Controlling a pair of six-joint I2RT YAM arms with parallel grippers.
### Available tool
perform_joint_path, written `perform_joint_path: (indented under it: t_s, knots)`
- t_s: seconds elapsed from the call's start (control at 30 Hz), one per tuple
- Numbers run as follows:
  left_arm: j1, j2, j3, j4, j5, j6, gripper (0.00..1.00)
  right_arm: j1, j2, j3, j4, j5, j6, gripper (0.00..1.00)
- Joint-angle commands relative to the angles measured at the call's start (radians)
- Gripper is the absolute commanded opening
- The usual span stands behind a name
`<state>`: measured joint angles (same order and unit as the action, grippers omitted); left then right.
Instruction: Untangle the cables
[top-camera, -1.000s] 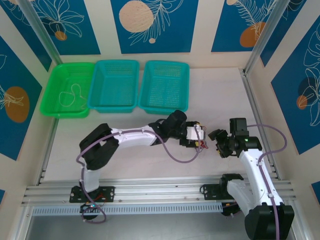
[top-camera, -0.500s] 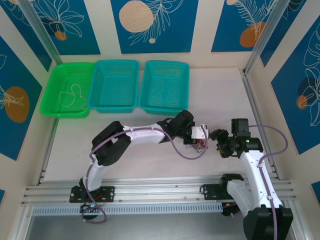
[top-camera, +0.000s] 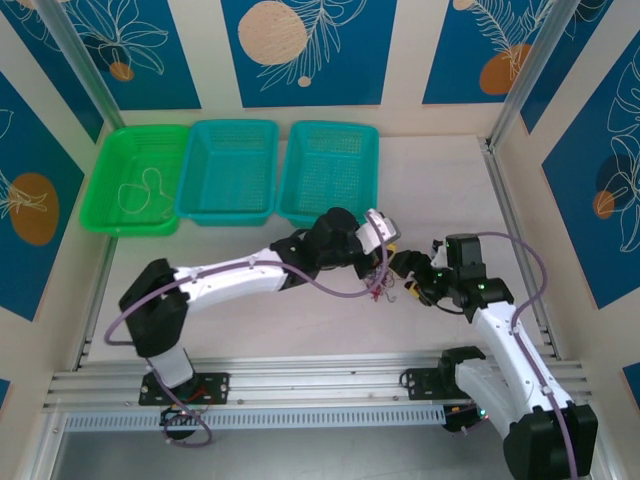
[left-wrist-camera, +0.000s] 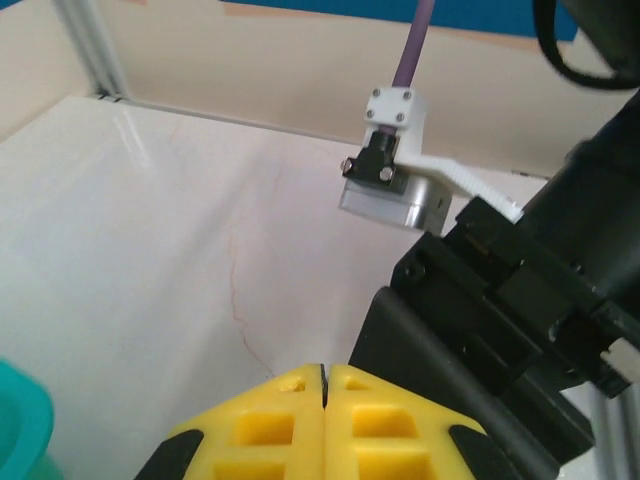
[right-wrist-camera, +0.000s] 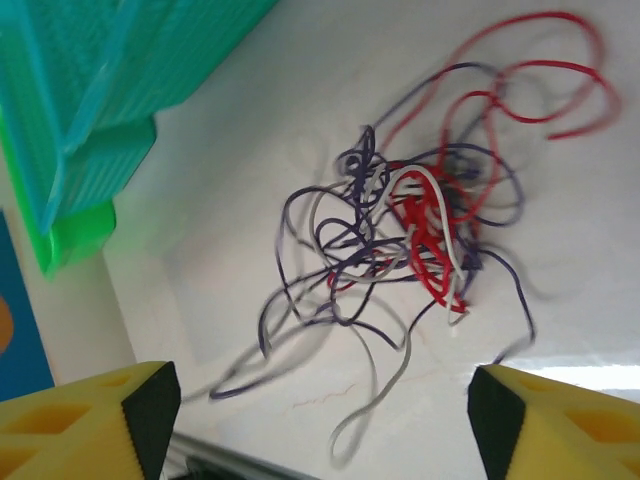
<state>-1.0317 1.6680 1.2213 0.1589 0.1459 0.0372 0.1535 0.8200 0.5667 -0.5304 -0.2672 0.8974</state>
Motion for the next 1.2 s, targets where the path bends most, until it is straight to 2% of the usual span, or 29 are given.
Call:
perform_joint_path:
  t_s: [0.0,0.17,0.33,0.37,0.47,0.67,0.83,0.87,0.93,0.97,1.0,1.17]
  knots:
    - [0.003,-0.066,-0.079,0.051,-0.063,-0.147,0.00,0.077,0.055,-0.016,0.144,-0.044,0.018,0.81]
    - [0.008,-0.161,-0.127,0.045,-0.101,-0.182,0.00,0.243,0.225,0.037,0.228,0.027,0.010,0.81]
    - [0.022,-0.277,-0.164,0.038,-0.131,-0.214,0.00,0.347,0.433,0.161,0.137,0.195,0.011,0.81]
    - [0.025,-0.308,-0.171,0.032,-0.144,-0.212,0.00,0.355,0.482,0.191,0.083,0.261,0.044,0.80]
    - [0.037,-0.412,-0.187,-0.014,-0.212,-0.202,0.00,0.350,0.563,0.212,0.032,0.355,0.123,0.76]
    - [0.129,-0.654,-0.207,-0.181,-0.373,-0.198,0.00,0.305,0.652,0.226,-0.024,0.416,0.189,0.70]
    - [0.223,-0.788,-0.191,-0.391,-0.558,-0.195,0.00,0.275,0.663,0.224,-0.053,0.453,0.175,0.44]
    - [0.245,-0.800,-0.191,-0.445,-0.582,-0.200,0.00,0.266,0.654,0.216,-0.037,0.445,0.169,0.36]
    - [0.273,-0.817,-0.222,-0.521,-0.617,-0.214,0.00,0.256,0.631,0.205,-0.003,0.419,0.140,0.11]
    - [0.278,-0.827,-0.252,-0.545,-0.631,-0.228,0.00,0.254,0.623,0.211,0.003,0.410,0.121,0.03]
    - [0.284,-0.839,-0.297,-0.558,-0.636,-0.249,0.00,0.255,0.612,0.221,0.002,0.404,0.100,0.00]
    - [0.295,-0.886,-0.562,-0.544,-0.641,-0.438,0.00,0.264,0.545,0.275,-0.011,0.387,0.004,0.00]
